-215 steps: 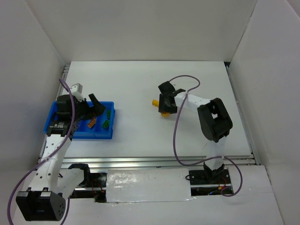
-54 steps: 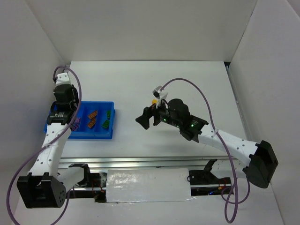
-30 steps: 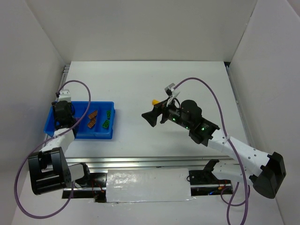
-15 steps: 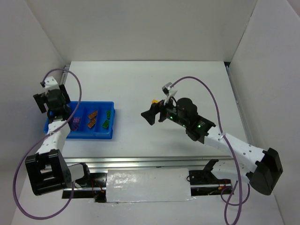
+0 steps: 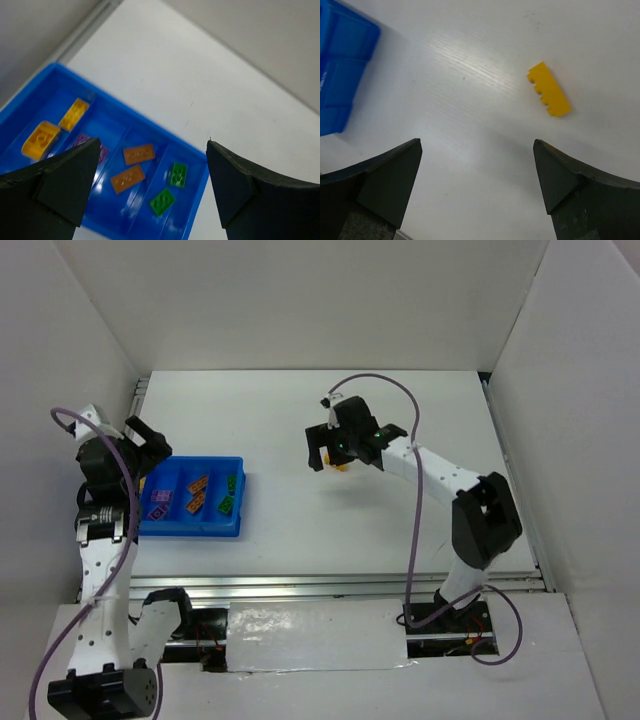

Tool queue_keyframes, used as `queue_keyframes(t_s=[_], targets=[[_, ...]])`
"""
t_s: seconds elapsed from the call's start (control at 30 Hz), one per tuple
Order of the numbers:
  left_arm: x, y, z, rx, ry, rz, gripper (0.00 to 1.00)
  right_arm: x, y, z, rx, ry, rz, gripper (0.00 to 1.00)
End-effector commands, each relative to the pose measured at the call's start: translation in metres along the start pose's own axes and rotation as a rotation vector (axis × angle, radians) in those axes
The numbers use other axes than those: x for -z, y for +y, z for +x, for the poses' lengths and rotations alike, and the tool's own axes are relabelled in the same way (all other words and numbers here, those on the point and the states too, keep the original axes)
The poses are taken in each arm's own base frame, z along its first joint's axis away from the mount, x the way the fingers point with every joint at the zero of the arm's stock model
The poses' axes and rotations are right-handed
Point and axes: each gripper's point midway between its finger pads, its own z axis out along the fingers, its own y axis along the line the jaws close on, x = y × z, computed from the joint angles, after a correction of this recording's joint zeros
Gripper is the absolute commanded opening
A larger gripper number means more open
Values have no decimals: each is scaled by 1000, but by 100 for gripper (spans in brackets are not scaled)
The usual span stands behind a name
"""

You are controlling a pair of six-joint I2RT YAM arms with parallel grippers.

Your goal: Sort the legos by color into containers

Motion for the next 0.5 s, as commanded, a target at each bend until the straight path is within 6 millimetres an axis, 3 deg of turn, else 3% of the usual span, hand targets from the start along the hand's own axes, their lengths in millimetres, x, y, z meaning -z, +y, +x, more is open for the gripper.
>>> queue_keyframes(t_s=[0.0,0.03,0.17,0.4,0.47], targets=[[15,16,49,17,267,-99,99,-6,-27,5,95,127,96,100],[18,16,53,26,294,-100,99,-14,-39,7,112,157,152,100],[44,14,39,53,273,-107,100,-41,-70,17,160,281,155,99],[60,6,51,-38,226,-45,99,-70,-91,22,202,351,179,96],[61,0,53,-60,229,-15,100,-79,-105,29,201,384,216,94]])
